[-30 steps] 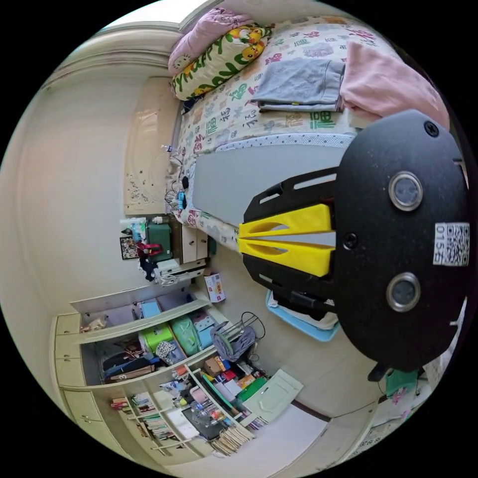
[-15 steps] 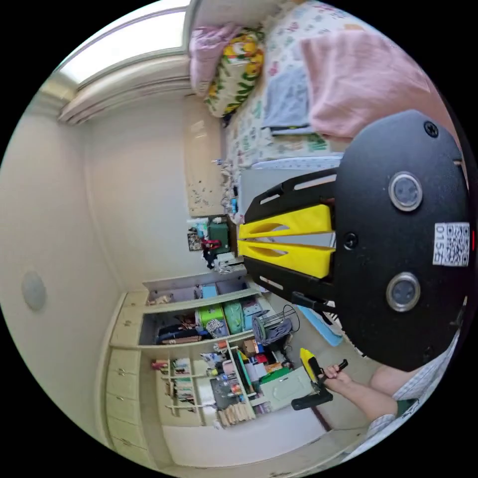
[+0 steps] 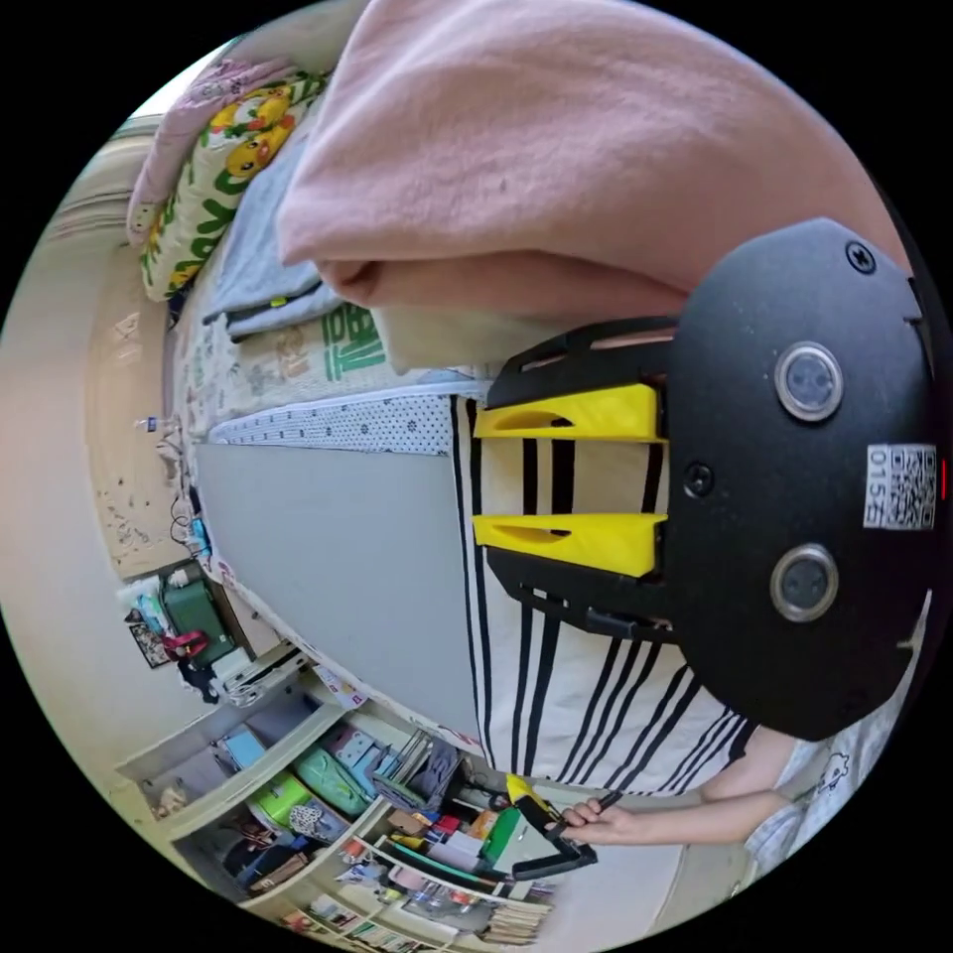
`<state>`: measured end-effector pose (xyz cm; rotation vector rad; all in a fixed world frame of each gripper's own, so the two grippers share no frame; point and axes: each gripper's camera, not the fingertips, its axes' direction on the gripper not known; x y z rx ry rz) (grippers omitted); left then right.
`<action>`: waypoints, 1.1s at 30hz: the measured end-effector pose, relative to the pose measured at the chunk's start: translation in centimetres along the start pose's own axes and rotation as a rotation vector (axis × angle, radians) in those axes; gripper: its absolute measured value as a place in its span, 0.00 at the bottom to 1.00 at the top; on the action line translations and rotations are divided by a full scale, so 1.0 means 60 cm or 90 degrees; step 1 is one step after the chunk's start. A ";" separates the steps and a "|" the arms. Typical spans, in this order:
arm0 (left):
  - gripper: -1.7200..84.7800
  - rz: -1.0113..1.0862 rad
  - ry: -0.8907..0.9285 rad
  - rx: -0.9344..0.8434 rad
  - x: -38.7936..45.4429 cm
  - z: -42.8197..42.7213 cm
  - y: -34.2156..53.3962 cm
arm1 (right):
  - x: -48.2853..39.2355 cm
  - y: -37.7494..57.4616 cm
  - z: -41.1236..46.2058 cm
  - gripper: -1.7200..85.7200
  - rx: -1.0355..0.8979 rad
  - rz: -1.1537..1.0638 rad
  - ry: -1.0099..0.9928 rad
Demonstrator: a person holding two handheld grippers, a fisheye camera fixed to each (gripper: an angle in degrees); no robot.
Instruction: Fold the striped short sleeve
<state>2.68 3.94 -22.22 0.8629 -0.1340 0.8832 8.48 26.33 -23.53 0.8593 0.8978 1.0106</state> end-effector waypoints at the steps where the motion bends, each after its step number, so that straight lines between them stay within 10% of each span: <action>1: 0.15 -0.011 0.009 -0.015 -0.007 0.015 -0.016 | -0.011 -0.009 0.012 0.12 -0.011 -0.002 0.013; 19: 0.12 -0.056 -0.004 0.047 -0.098 -0.058 -0.141 | -0.364 -0.061 -0.116 0.08 0.127 -0.128 0.274; 23: 0.14 -0.056 0.018 0.027 -0.116 -0.057 -0.160 | -0.523 -0.026 -0.182 0.08 0.203 -0.241 -0.020; 27: 0.14 -0.096 0.046 0.016 -0.148 -0.043 -0.176 | -0.776 0.024 -0.140 0.10 0.018 -0.502 -0.430; 33: 0.14 -0.118 0.064 0.044 -0.187 -0.060 -0.194 | -1.030 0.134 -0.097 0.14 -0.101 -0.733 -0.326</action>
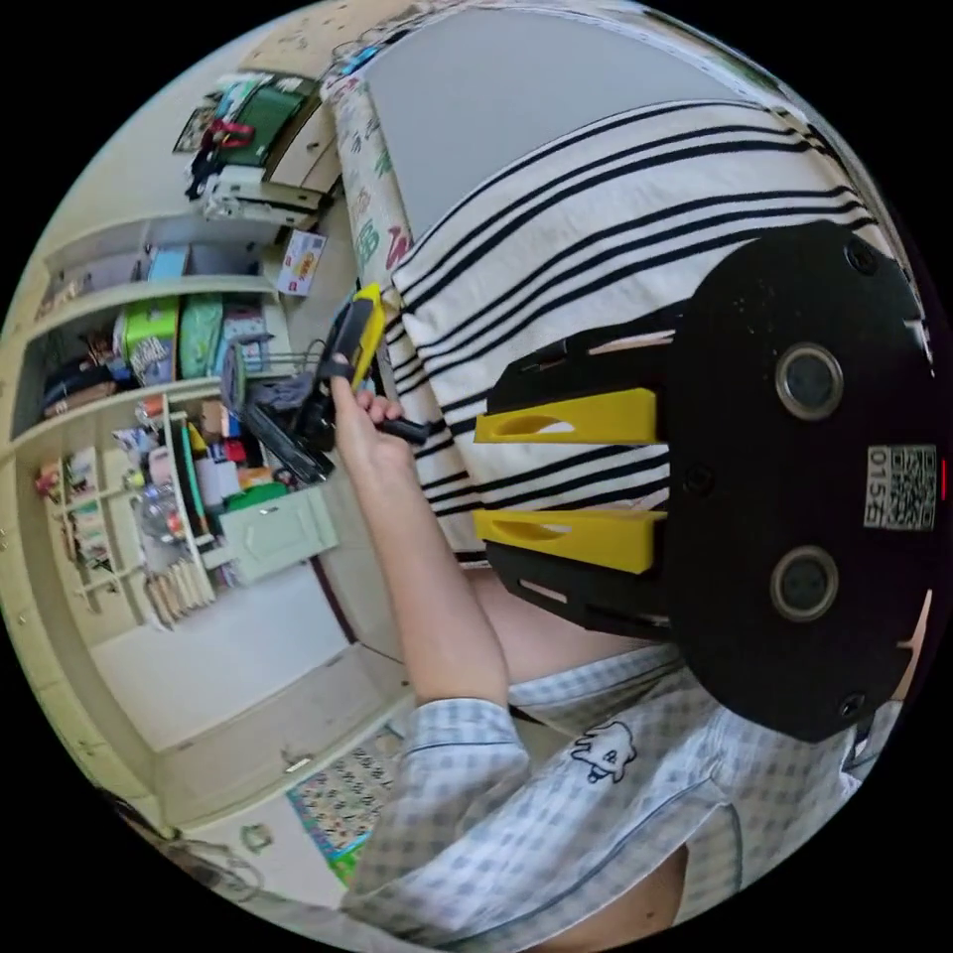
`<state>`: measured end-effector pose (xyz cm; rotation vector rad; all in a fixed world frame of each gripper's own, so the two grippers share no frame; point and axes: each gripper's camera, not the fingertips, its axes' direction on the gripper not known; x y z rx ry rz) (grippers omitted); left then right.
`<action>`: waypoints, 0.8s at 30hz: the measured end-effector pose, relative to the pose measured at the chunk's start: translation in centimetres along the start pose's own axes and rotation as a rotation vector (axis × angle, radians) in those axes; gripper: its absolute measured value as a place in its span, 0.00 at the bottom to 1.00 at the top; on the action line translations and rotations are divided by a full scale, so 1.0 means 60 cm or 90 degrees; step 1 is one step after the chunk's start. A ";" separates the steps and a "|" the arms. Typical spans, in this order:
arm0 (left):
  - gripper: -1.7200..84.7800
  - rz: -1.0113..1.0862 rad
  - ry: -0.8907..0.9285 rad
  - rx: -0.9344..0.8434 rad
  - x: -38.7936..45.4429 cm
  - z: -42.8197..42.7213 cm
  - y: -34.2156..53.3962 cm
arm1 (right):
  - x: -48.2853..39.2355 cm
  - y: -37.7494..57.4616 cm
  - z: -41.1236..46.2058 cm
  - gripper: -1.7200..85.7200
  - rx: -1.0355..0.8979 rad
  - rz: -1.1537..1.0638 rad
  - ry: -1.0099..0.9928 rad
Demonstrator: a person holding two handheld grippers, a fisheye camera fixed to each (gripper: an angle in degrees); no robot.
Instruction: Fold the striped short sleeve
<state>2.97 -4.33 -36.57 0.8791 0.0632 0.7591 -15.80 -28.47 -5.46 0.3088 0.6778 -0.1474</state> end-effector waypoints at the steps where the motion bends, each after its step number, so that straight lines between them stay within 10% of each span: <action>1: 0.13 -0.003 0.018 -0.012 -0.010 0.006 -0.005 | -0.025 -0.020 0.015 0.14 -0.026 -0.026 0.023; 11: 0.02 -0.025 0.126 0.060 -0.084 -0.019 -0.024 | -0.101 -0.124 0.055 0.08 -0.079 -0.066 0.046; 24: 0.01 0.015 -0.041 -0.039 -0.125 0.071 -0.015 | -0.133 -0.178 -0.013 0.06 -0.002 0.000 -0.019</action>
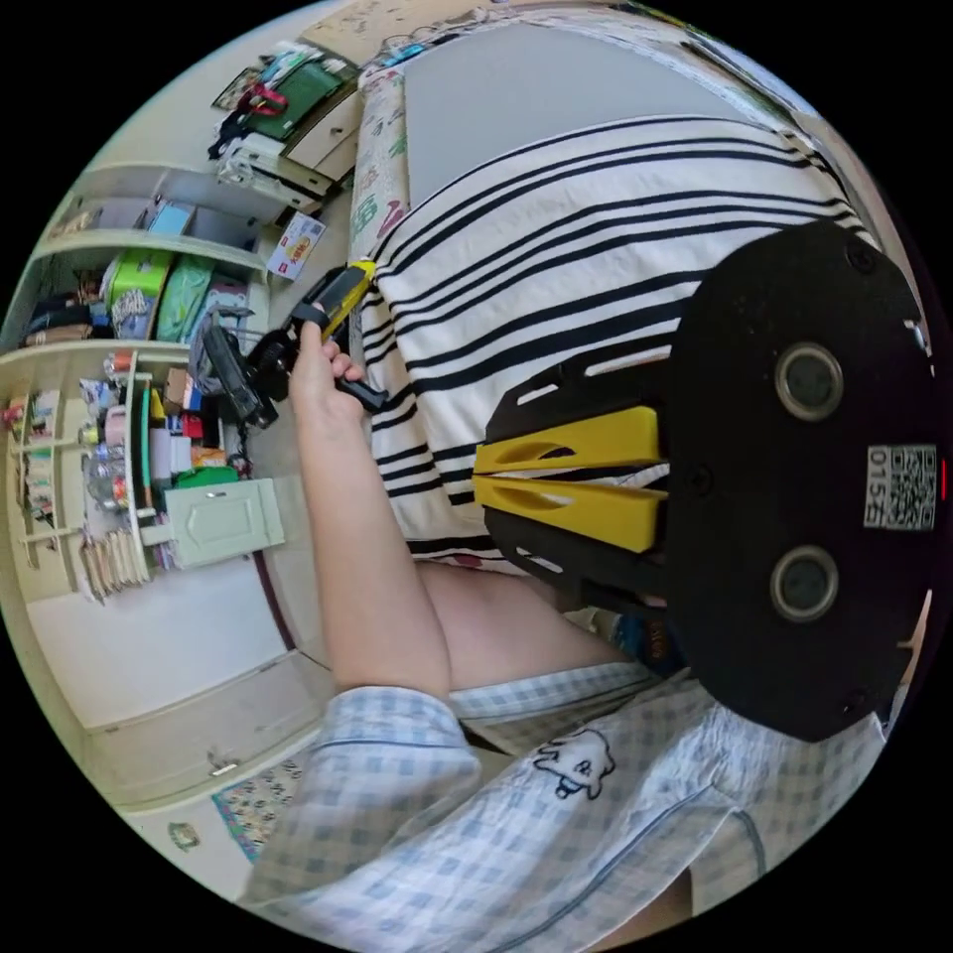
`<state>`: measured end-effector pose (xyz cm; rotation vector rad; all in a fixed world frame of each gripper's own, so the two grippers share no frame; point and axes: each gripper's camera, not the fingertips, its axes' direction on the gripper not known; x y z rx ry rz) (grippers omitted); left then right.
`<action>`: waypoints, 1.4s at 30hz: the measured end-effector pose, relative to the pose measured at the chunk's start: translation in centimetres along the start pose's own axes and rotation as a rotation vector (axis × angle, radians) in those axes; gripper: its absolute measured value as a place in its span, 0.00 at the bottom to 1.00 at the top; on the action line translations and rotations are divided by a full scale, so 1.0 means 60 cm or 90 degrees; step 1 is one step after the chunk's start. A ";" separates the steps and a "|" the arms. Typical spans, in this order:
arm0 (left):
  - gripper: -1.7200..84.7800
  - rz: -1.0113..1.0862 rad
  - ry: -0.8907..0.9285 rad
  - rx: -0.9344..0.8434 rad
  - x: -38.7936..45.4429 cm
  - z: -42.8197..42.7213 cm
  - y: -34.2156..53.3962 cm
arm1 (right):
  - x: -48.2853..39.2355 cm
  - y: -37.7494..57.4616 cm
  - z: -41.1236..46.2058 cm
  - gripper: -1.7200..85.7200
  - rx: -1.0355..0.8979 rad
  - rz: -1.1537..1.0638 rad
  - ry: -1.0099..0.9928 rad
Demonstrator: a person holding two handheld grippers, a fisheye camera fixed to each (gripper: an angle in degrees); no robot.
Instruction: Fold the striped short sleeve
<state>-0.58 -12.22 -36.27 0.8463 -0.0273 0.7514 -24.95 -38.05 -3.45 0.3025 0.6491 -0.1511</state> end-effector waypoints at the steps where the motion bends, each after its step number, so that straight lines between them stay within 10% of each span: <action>1: 0.01 0.002 -0.005 -0.001 -0.005 0.009 0.004 | -0.006 -0.002 -0.004 0.09 0.008 -0.004 -0.018; 10: 0.01 0.005 -0.007 0.001 -0.057 0.080 0.049 | -0.096 0.015 0.046 0.07 -0.078 -0.084 0.117; 26: 0.02 0.098 -0.125 -0.029 -0.121 0.237 0.160 | -0.091 0.228 -0.034 0.01 -0.034 -0.060 -0.080; 36: 0.08 0.289 -0.155 0.125 0.018 0.224 0.376 | 0.046 0.698 -0.386 0.05 0.153 0.264 0.100; 42: 0.10 0.451 -0.022 -0.030 0.191 0.441 0.436 | 0.023 0.954 -0.456 0.10 0.110 0.401 0.203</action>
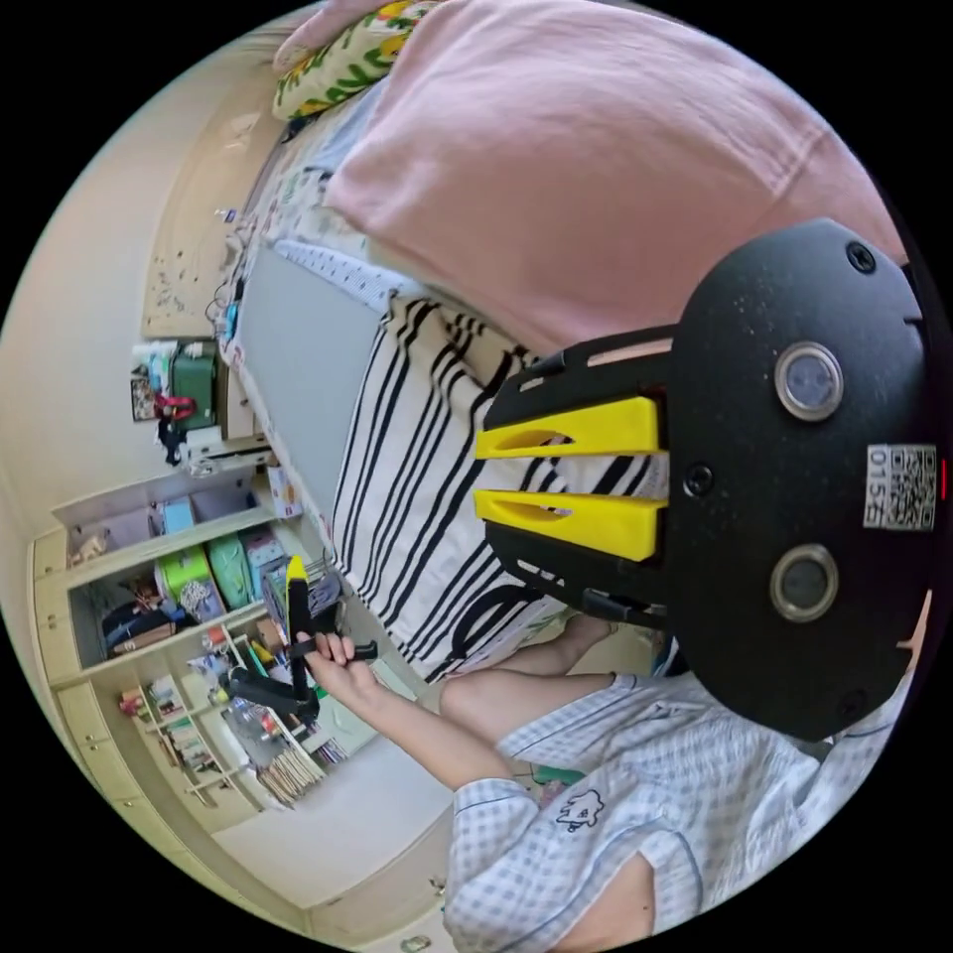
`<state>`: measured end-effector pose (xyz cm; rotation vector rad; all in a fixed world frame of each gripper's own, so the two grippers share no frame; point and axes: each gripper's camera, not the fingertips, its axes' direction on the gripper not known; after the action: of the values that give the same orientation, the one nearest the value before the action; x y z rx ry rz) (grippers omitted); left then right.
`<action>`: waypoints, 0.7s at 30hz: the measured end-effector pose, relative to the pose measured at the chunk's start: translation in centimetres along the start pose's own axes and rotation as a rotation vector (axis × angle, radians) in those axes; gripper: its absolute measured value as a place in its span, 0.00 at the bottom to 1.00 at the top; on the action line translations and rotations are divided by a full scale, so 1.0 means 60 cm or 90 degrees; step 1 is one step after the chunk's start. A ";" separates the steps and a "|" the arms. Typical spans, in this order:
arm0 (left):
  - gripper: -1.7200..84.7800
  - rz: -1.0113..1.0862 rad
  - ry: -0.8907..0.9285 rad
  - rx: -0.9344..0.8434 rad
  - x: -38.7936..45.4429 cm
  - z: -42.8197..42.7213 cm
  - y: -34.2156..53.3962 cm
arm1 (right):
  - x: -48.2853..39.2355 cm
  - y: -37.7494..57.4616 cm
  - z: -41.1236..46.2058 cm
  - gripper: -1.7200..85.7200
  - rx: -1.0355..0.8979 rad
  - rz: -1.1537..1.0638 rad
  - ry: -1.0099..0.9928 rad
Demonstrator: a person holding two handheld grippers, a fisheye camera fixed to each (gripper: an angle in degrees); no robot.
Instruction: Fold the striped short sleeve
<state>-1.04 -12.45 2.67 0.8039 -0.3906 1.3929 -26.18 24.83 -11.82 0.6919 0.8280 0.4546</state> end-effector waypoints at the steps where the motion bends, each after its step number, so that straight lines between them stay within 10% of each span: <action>1: 0.10 0.016 0.020 -0.021 0.030 0.056 -0.018 | 0.015 0.028 -0.001 0.11 0.003 0.018 -0.006; 21: 0.08 -0.090 0.092 -0.218 0.130 0.650 -0.039 | 0.056 0.179 -0.008 0.06 -0.118 -0.059 0.005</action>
<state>10.65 -34.12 33.99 0.4381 -0.4364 1.2011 -25.63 34.53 -6.08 0.4783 0.8112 0.4442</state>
